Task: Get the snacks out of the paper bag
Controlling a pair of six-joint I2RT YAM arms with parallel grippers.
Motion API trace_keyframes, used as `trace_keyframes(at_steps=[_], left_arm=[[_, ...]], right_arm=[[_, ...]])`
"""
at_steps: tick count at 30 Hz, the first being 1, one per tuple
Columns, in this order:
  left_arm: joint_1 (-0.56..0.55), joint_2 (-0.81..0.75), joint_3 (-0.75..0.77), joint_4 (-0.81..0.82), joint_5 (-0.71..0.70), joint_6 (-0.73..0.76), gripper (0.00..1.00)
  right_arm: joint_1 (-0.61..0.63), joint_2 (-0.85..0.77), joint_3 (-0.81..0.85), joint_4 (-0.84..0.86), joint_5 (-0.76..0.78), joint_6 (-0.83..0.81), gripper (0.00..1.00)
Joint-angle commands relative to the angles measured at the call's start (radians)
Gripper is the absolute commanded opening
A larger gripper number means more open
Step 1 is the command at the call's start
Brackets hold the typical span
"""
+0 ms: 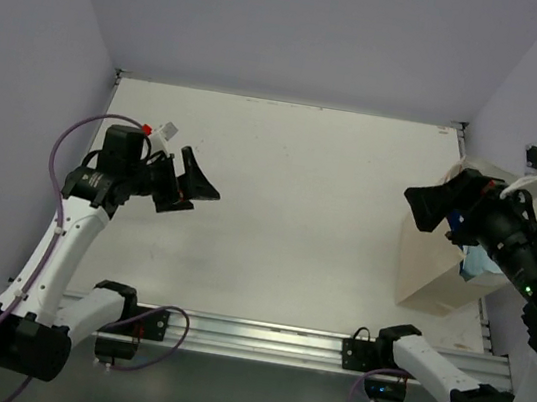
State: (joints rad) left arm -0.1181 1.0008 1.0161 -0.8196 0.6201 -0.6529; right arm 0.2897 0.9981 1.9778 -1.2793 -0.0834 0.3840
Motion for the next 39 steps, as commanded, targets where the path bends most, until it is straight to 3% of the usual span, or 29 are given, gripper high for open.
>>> trace_keyframes(at_steps=[1,7,11,20,34,39], left_arm=[[-0.038,-0.005,0.055,0.085,0.081,0.022,0.97],[-0.072,-0.011,0.052,0.085,0.102,0.021,0.97],[-0.089,-0.007,0.056,0.085,0.113,0.016,0.97],[-0.1,0.021,0.114,0.079,0.125,0.009,0.97],[-0.1,0.018,0.136,0.04,0.107,0.021,0.97],[-0.1,0.016,0.134,0.034,0.098,0.021,0.97]], right_arm=[[0.005,-0.001,0.091,-0.071,0.105,-0.008,0.99],[0.005,0.014,0.182,-0.145,0.276,0.013,0.99],[0.003,0.054,0.126,-0.192,0.355,0.049,0.99],[0.003,0.092,-0.033,-0.092,0.398,0.069,0.99],[0.003,0.191,-0.082,0.02,0.462,-0.007,0.99],[0.003,0.223,-0.088,0.046,0.455,-0.031,0.92]])
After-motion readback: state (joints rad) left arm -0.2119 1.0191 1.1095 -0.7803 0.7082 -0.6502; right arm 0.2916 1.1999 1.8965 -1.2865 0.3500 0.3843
